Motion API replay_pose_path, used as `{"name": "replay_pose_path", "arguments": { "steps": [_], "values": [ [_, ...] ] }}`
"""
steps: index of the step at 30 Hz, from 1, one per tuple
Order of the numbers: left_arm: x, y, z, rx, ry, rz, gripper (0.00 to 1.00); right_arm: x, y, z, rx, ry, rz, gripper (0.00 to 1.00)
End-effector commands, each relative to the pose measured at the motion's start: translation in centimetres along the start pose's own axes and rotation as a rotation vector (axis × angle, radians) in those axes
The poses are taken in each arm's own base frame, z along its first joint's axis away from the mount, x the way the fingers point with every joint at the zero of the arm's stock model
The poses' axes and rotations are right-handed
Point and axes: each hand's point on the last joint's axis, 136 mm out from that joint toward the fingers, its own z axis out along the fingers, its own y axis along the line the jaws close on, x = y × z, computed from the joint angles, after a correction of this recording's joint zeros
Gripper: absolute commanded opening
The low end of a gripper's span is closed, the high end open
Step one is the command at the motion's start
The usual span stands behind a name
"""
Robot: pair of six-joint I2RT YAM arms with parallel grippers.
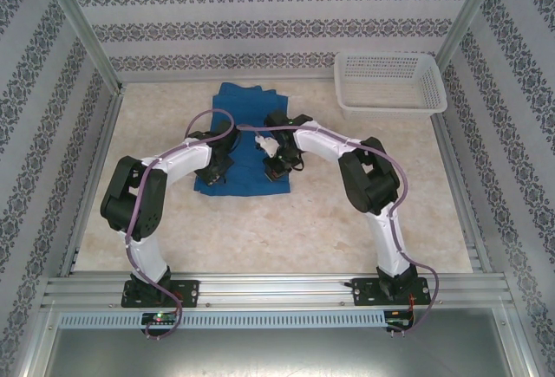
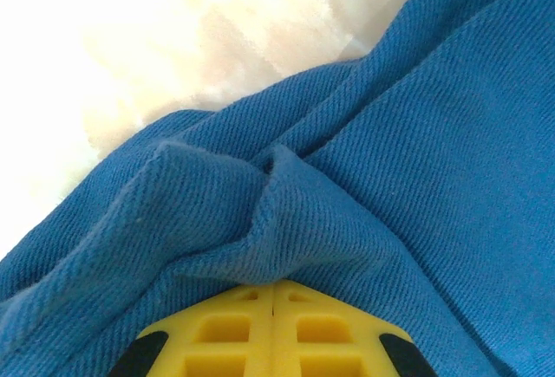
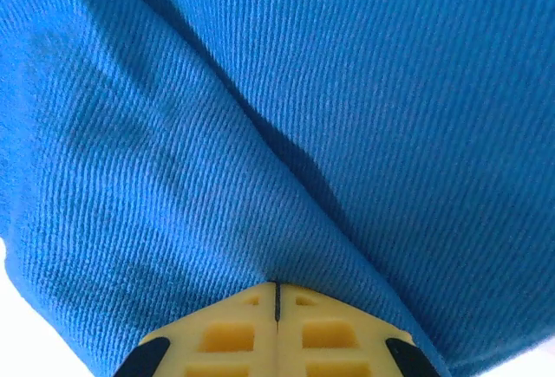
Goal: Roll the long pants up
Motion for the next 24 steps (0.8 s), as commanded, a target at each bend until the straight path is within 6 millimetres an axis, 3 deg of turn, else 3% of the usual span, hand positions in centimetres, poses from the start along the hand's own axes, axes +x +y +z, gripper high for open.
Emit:
{"name": "replay_pose_path", "arguments": {
  "steps": [1,3,6,7,10,12,19,21,24],
  "values": [
    [0.4,1.7,1.0,-0.060,0.022,-0.013,0.00,1.7,-0.2,2.8,0.014,0.057,0.025,0.00],
    [0.5,1.5,1.0,-0.054,0.028,-0.009,0.00,1.7,-0.2,2.8,0.022,0.045,0.025,0.00],
    [0.3,1.1,0.8,-0.046,0.028,-0.001,0.00,0.8,0.1,0.8,0.045,-0.016,0.005,0.00],
    [0.3,1.0,0.7,-0.041,0.028,0.001,0.00,0.5,0.4,-0.2,0.059,-0.040,-0.008,0.07],
    [0.1,0.6,0.4,-0.029,0.031,0.000,0.00,-0.3,1.4,-3.8,0.117,-0.111,-0.062,0.49],
    [0.1,0.4,0.3,-0.024,0.034,0.000,0.00,-0.7,2.2,-6.2,0.164,-0.158,-0.098,0.60],
    [-0.3,-0.2,-0.1,-0.003,0.029,0.005,0.00,-1.9,4.3,-13.8,0.275,-0.392,-0.147,0.66],
    [-0.6,-0.5,-0.4,0.011,0.021,0.013,0.00,-1.9,4.4,-14.8,0.305,-0.455,-0.163,0.66],
    [-1.4,-1.1,-1.2,0.030,0.006,0.033,0.00,-1.3,4.3,-14.5,0.373,-0.489,-0.210,0.72]
  ]
}}
